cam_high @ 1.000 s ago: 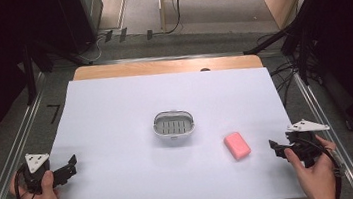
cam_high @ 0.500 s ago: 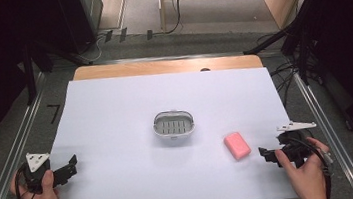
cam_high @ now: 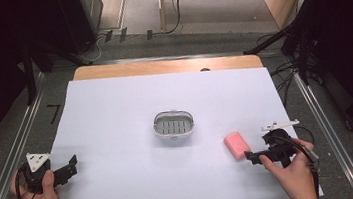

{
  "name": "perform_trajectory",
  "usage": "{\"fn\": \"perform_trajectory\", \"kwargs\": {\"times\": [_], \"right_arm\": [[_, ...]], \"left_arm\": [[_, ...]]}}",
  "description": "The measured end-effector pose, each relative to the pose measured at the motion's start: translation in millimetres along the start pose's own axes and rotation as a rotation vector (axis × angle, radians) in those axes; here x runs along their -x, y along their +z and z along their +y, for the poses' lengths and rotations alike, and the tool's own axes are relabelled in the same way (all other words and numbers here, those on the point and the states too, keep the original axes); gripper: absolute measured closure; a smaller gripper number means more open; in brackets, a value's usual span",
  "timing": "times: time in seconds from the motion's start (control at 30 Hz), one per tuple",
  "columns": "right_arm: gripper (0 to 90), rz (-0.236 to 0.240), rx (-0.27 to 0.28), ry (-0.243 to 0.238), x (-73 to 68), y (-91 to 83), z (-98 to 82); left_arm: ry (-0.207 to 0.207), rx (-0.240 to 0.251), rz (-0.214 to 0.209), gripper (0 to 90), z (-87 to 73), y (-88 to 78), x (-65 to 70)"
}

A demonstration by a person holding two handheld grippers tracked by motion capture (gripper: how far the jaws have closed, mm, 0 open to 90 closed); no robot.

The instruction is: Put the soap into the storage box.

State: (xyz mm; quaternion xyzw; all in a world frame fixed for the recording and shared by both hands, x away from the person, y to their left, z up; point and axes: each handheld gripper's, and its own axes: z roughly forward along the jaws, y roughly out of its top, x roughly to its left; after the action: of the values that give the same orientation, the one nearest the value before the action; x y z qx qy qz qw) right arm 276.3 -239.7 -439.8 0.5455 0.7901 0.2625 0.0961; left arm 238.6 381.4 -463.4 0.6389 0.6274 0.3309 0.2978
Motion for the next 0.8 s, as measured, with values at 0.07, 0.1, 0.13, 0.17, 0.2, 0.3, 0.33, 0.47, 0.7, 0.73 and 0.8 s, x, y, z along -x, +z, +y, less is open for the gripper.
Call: {"fn": "perform_trajectory", "kwargs": {"times": [0.07,0.1,0.13,0.17,0.2,0.3,0.33,0.47,0.7,0.73,0.8], "right_arm": [[3.5,0.002,0.002,-0.009,-1.8,0.6,1.2],[3.5,0.004,0.005,-0.009,-3.8,1.3,2.5],[3.5,0.010,-0.001,-0.008,-6.6,2.9,4.8],[3.5,0.016,0.002,-0.007,-7.8,3.9,5.5],[3.5,0.016,0.002,-0.007,-7.8,3.9,5.5],[3.5,0.022,-0.005,-0.015,-12.1,5.9,7.6],[3.5,0.025,-0.007,-0.020,-13.8,6.5,8.3],[3.4,0.031,-0.024,-0.033,-23.3,11.8,12.9],[3.4,0.024,-0.050,-0.054,-34.9,19.7,23.0],[3.4,0.024,-0.050,-0.054,-34.9,19.7,23.0],[4.0,0.023,-0.050,-0.057,-37.6,21.1,25.8]], "left_arm": [[0.000,0.002,0.000,7.5,-0.1,0.0,0.1],[0.001,0.001,0.000,7.5,-0.1,0.0,0.1],[0.002,0.002,-0.001,7.5,-0.1,-0.1,0.1],[0.003,0.003,-0.002,7.5,-0.1,-0.1,0.1],[0.003,0.004,-0.002,7.5,-0.2,-0.1,0.0],[0.001,0.004,-0.003,7.5,-0.2,0.0,0.0],[0.002,0.004,-0.003,7.5,-0.2,-0.1,0.0],[0.001,0.005,-0.004,7.6,-0.2,-0.2,0.0],[-0.001,0.005,-0.010,7.6,-0.2,-0.3,-0.4],[-0.002,0.006,-0.011,7.6,-0.3,-0.3,-0.6],[-0.003,0.007,-0.012,7.6,-0.3,-0.6,-0.9]]}}
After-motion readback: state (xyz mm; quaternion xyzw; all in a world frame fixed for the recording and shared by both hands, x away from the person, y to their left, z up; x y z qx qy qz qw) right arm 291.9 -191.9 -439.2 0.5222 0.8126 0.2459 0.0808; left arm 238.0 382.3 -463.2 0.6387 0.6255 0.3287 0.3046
